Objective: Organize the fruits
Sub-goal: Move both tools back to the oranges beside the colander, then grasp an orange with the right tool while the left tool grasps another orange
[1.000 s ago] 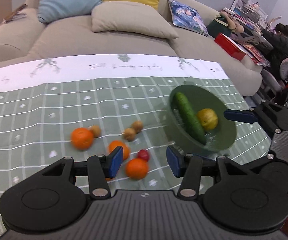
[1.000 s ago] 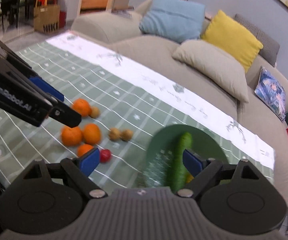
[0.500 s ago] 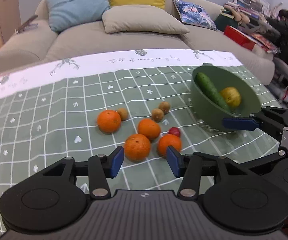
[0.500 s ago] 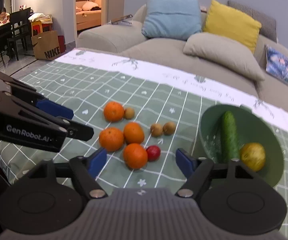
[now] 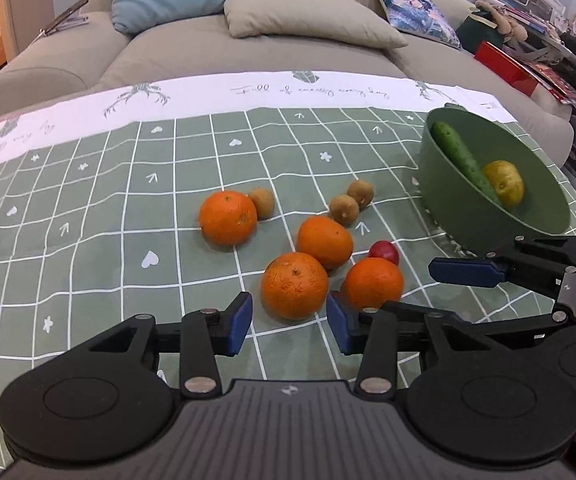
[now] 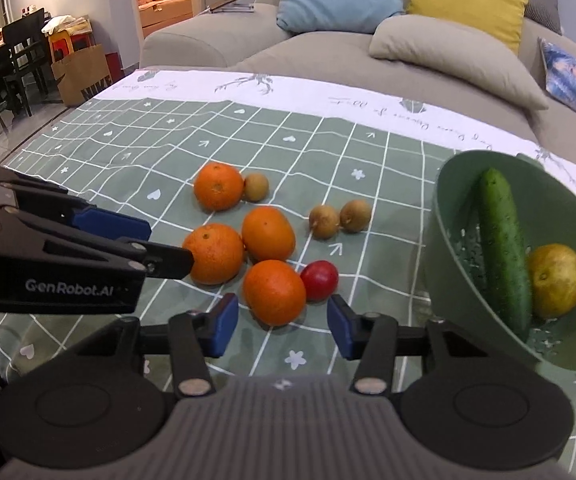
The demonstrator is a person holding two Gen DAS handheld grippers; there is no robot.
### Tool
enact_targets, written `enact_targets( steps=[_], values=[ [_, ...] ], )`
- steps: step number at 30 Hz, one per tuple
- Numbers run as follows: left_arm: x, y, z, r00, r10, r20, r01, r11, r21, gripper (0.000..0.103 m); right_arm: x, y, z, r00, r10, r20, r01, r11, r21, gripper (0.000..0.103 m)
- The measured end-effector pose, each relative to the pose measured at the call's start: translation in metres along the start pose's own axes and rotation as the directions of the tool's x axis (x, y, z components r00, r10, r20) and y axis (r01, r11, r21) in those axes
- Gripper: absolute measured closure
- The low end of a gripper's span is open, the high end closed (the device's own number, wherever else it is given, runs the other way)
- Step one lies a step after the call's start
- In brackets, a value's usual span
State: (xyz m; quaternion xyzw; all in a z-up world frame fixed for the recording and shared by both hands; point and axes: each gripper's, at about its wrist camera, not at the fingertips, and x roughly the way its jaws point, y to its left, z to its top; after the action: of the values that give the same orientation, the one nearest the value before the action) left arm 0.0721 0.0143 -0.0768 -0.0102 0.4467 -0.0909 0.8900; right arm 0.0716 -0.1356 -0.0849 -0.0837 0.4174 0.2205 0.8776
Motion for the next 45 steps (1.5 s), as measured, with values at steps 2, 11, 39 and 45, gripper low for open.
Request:
enact_targets(
  steps=[2,11,39,45],
  values=[
    [0.005,0.001,0.001,1.0,-0.001,-0.017,0.001,1.0,-0.005,0.052,0.006,-0.001,0.0,1.0,0.011,-0.007,-0.011,1.0,0.006,0.057],
    [0.019,0.004,0.008,0.999,-0.023,-0.037,0.022,1.0,-0.018,0.048,0.021,-0.004,0.001,0.999,0.037,-0.016,-0.036,0.999,0.004,0.066],
    [0.023,0.004,0.01,0.996,-0.053,-0.071,0.047,0.995,-0.083,0.056,0.019,-0.002,0.002,0.998,0.062,-0.011,-0.062,0.998,-0.023,0.069],
    [-0.004,0.0,0.011,0.998,-0.063,-0.032,0.06,0.995,-0.085,0.057,-0.003,-0.003,0.006,0.999,0.05,0.017,-0.05,0.998,-0.029,0.069]
  ],
)
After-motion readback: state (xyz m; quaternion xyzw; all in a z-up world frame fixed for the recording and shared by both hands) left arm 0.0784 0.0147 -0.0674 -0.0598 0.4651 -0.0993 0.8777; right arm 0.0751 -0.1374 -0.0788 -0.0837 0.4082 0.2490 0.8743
